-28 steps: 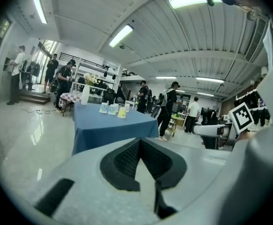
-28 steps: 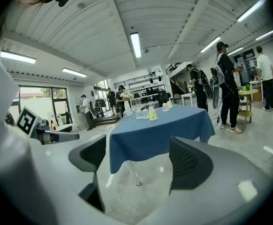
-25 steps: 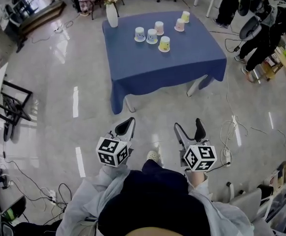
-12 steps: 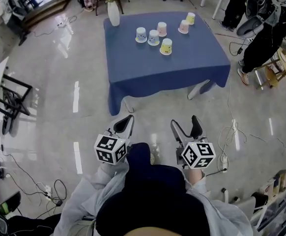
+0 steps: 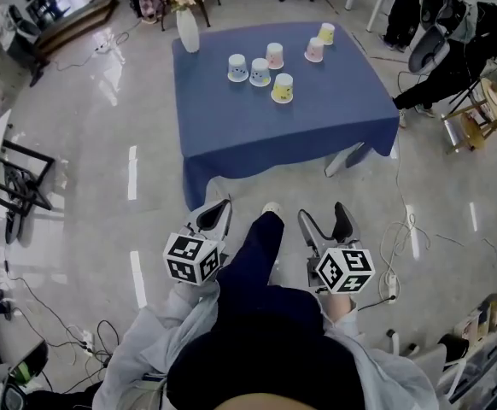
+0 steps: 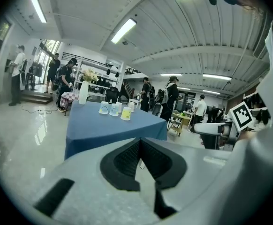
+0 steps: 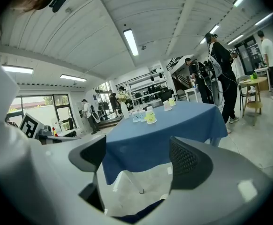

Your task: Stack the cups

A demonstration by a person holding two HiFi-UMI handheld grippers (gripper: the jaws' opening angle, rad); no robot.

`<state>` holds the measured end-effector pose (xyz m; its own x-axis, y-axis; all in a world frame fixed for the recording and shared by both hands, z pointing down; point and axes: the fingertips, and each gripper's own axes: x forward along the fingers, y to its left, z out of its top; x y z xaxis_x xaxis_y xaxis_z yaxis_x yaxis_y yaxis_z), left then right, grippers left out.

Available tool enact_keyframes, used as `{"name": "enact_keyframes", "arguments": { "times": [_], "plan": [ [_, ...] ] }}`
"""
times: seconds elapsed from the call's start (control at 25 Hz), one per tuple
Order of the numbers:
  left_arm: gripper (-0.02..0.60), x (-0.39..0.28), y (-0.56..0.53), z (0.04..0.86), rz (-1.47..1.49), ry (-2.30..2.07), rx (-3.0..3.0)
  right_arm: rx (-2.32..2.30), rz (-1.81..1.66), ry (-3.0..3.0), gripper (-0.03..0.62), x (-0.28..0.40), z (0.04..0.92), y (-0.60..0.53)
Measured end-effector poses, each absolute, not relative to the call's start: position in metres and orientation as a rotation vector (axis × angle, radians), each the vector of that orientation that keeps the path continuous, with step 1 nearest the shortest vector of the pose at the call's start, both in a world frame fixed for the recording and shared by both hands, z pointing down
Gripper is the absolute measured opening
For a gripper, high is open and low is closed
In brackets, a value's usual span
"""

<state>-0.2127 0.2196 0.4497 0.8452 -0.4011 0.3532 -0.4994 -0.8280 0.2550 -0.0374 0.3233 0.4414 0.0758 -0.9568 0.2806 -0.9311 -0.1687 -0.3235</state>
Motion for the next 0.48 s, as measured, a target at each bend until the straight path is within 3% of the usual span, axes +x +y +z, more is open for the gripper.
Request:
{"name": "enact_keyframes", "arguments": {
  "times": [0.48],
  "plan": [
    [-0.002, -0.113, 0.130, 0.450, 0.400, -0.598, 2.703, -2.270, -0.667, 1.981, 0.420, 0.037, 0.438, 0.237]
  ]
}}
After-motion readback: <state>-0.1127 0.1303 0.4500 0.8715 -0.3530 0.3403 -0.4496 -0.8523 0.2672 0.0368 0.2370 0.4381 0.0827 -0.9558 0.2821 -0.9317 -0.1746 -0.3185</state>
